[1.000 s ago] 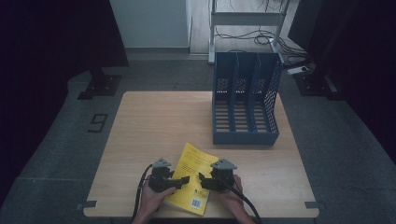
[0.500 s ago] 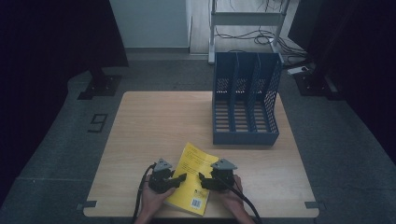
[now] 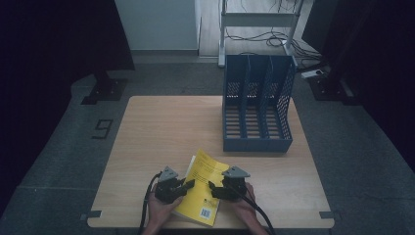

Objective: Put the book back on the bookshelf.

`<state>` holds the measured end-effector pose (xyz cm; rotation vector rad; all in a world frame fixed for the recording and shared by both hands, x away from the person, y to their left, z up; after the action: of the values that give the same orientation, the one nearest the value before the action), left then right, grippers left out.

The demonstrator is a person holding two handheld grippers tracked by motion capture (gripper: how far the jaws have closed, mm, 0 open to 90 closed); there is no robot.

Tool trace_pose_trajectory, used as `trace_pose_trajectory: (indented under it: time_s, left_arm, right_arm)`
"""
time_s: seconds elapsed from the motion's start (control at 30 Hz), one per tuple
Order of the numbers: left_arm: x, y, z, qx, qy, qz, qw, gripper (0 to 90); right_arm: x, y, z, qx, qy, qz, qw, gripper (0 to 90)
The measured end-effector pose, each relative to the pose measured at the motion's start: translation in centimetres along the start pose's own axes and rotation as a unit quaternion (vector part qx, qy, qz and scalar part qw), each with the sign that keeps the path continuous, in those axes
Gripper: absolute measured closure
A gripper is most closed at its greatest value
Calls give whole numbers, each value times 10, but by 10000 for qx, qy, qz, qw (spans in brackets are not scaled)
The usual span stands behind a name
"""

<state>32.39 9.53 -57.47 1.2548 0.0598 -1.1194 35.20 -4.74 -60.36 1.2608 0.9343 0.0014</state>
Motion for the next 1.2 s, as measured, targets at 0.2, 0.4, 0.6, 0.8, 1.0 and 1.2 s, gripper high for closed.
trace_pose_trajectory:
  time_s: [0.2, 0.4, 0.6, 0.8, 1.0, 1.2]
  left_arm:
    - [-2, 3, 3, 91, -133, 188, 9997, 778]
    - [-4, 6, 7, 156, -273, 374, 9988, 801]
    - [-6, 7, 11, 237, -299, 530, 9979, 812]
    - [-7, 8, 13, 301, -313, 584, 9974, 816]
    - [-10, 10, 15, 328, -365, 646, 9967, 819]
    - [-15, 13, 19, 381, -435, 744, 9955, 825]
  right_arm:
    - [-1, -1, 4, 77, 119, -25, 9999, 176]
    - [-5, 0, 9, 56, 42, 28, 10000, 183]
    - [-8, 0, 13, 106, 68, 53, 9999, 195]
    - [-10, 2, 15, 183, 130, 159, 9996, 196]
    - [-12, 1, 15, 247, 182, 165, 9994, 195]
    - [-17, 3, 18, 344, 250, 232, 9988, 194]
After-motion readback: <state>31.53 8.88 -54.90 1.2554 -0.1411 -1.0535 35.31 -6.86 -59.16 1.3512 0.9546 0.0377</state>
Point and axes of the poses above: each handheld gripper's, and its own axes: x roughly forward along the jaws, y roughly out of its top, z roughly to its right, the point moved 9 cm from there along x, roughly forward along the jaws, and after that the axes turned 8 degrees about -x, right-handed, at the moved point
